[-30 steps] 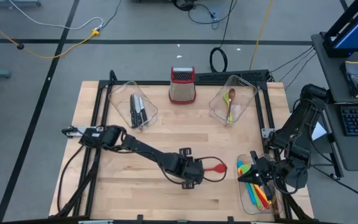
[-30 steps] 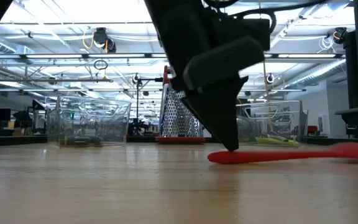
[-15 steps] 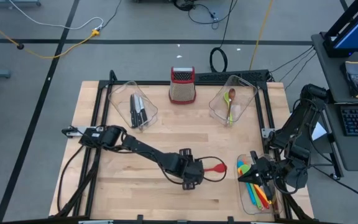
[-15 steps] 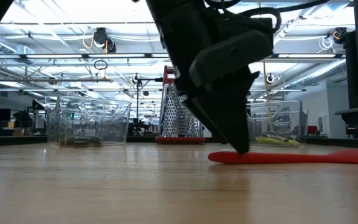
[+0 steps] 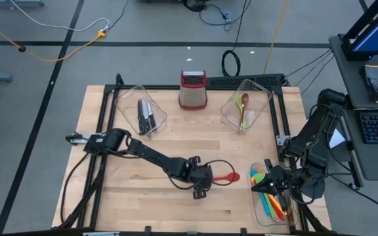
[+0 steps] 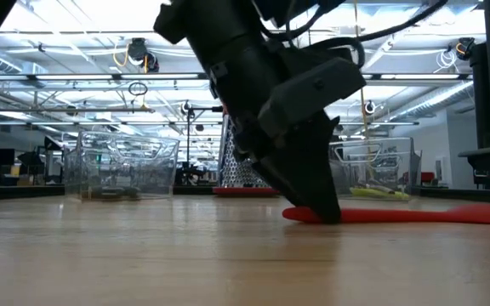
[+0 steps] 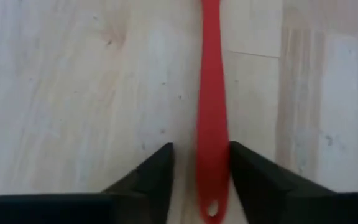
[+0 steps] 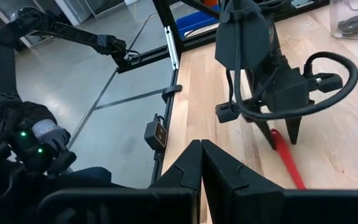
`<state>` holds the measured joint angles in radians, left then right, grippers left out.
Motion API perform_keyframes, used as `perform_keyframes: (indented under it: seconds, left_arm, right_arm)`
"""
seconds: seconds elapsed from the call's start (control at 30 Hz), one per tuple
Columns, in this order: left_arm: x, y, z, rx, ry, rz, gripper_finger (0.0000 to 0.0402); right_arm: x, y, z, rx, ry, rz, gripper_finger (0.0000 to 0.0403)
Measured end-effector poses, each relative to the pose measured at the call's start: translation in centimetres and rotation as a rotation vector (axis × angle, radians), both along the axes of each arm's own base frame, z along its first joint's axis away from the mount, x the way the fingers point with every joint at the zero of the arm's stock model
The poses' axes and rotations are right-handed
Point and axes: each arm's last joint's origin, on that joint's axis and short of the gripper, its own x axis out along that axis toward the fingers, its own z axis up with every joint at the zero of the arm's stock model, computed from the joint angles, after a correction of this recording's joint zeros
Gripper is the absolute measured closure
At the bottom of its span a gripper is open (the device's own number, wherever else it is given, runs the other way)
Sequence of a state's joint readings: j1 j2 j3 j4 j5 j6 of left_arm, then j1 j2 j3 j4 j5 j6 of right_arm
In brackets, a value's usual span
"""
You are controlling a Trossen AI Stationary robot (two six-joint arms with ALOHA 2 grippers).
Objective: Pick & Place Kitchen Items
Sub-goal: Put the red serving spoon into the top right transparent bin
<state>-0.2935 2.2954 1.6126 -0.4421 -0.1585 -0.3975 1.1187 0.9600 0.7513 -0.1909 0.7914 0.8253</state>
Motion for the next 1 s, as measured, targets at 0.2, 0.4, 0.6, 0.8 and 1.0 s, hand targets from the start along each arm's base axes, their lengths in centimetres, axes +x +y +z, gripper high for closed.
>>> perform_keyframes:
  seconds: [0.2,0.4,0.6,0.8,1.0]
  left_arm:
    - [-0.2,0.3,-1.4,0.005,-0.107,0.007,0.0362]
    - [-0.1,0.3,-2.1,-0.006,-0.179,-0.005,0.0362]
    - [0.1,0.2,-2.1,0.003,-0.201,-0.032,0.0362]
    - [0.0,0.3,-2.1,0.005,-0.192,-0.032,0.0362]
    - [-0.3,0.1,-1.3,0.035,-0.187,-0.019,0.0362]
  right_arm:
    - [0.0,-0.1,0.0,-0.005,-0.01,-0.021,0.0399]
    - [0.0,0.0,0.1,0.002,-0.013,-0.021,0.0399]
    - [0.1,0.0,0.2,0.01,-0.019,-0.024,0.0399]
    - [0.1,0.1,0.4,0.031,-0.034,-0.02,0.0399]
    - [0.1,0.1,0.4,0.03,-0.034,-0.019,0.0399]
